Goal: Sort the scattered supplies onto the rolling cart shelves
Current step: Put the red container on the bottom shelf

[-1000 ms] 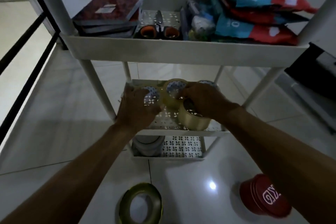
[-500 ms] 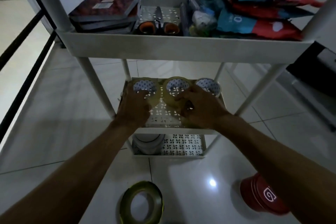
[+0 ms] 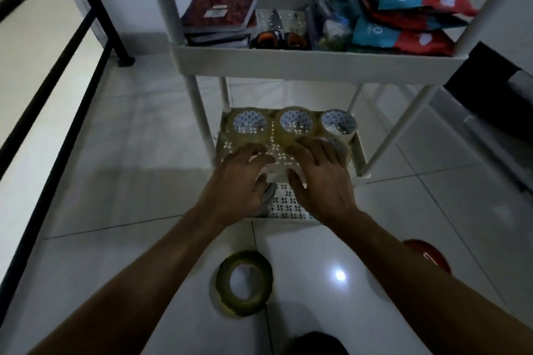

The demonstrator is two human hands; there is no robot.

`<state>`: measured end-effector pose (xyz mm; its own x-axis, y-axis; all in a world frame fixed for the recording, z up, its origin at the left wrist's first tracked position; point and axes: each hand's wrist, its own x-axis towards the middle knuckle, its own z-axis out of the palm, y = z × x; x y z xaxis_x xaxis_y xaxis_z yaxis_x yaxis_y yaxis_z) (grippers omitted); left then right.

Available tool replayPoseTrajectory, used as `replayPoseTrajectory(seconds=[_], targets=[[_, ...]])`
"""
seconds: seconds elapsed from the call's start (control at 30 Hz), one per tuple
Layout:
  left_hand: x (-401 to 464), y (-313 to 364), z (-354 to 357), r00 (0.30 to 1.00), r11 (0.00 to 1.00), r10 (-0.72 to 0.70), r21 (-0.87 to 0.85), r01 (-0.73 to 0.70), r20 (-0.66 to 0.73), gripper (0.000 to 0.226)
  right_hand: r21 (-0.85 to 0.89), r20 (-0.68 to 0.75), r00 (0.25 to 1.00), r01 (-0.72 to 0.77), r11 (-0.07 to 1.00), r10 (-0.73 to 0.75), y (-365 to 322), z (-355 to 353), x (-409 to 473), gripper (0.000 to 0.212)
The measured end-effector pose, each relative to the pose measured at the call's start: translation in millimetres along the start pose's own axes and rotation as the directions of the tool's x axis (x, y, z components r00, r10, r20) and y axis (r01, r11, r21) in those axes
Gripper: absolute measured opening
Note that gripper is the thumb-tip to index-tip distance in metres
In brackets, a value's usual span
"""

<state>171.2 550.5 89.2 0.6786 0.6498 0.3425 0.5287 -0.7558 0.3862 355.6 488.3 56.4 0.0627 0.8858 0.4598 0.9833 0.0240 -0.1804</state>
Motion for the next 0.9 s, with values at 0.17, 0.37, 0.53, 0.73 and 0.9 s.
replayPoseTrajectory(seconds=[0.17, 0.37, 0.53, 0.73, 0.9], targets=[[-60.5, -18.5, 8.7, 0.994, 0.995, 0.016, 0.091, -0.026, 0.105, 0.031, 0.010, 0.124, 0.985, 0.119, 0.993, -0.119, -20.9, 13.6, -51.1, 0.042], [-124.3, -48.3, 51.5, 0.956, 0.983, -0.180, 0.067, 0.169, 0.231, 0.027, 0.065, 0.382, 0.924, 0.000, 0.998, -0.025, -17.3, 45.1, -123.9, 0.045], [-119.1, -32.4, 106.1, 0.936, 0.975, -0.184, -0.062, 0.212, 0.300, 0.028, -0.044, 0.499, 0.851, -0.164, 0.985, 0.164, 31.3, 47.6, -171.2, 0.048], [-70.7, 37.1, 189.3, 0.929, 0.971, 0.002, -0.223, 0.086, 0.369, 0.030, -0.184, 0.434, 0.834, -0.287, 0.940, 0.340, 108.2, 23.0, -209.4, 0.058], [-40.4, 101.2, 227.9, 0.918, 0.946, 0.059, -0.316, 0.074, 0.392, 0.036, -0.320, 0.452, 0.733, -0.400, 0.859, 0.509, 166.9, -2.2, -237.4, 0.099]])
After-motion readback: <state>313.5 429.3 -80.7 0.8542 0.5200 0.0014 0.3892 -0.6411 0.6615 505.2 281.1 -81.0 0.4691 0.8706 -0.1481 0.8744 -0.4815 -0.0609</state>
